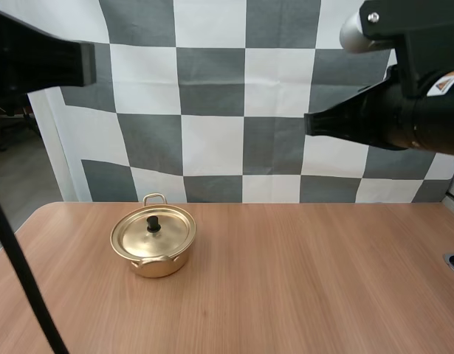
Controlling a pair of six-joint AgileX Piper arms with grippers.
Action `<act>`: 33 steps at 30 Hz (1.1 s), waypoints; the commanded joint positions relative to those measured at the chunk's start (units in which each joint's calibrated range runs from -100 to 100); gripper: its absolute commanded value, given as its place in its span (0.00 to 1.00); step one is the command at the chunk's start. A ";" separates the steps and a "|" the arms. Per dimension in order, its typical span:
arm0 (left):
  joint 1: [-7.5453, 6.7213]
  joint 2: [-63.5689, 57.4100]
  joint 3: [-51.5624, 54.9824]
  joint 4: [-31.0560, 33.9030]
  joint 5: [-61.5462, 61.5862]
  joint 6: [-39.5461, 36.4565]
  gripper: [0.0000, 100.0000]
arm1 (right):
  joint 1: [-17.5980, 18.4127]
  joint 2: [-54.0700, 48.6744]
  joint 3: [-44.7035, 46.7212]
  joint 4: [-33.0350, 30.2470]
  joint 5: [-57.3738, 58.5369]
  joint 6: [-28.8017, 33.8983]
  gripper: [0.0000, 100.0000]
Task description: Open the pot, put the car inside, and close it
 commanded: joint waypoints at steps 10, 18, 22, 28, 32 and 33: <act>0.04 -1.91 24.15 2.79 -47.56 -3.45 0.00 | 0.00 -8.85 40.63 -3.71 -52.76 -0.10 0.00; 0.04 -1.91 39.19 2.79 -62.52 -7.99 0.00 | 0.00 -8.16 51.13 -3.46 -70.18 -0.10 0.00; 0.04 -1.91 47.00 2.79 -67.38 -7.99 0.00 | 0.00 -7.42 57.37 -3.36 -83.77 -0.10 0.00; 0.04 -2.31 59.32 2.79 -79.12 -7.99 0.00 | 0.00 -7.28 64.15 -3.36 -92.00 -0.10 0.00; -0.05 -6.66 71.60 2.69 -93.76 -7.99 0.00 | 0.00 -7.28 65.94 -3.36 -91.73 -0.10 0.00; -0.04 -7.82 73.36 2.69 -95.65 -7.99 0.00 | 0.00 -7.28 65.94 -3.36 -91.73 -0.10 0.00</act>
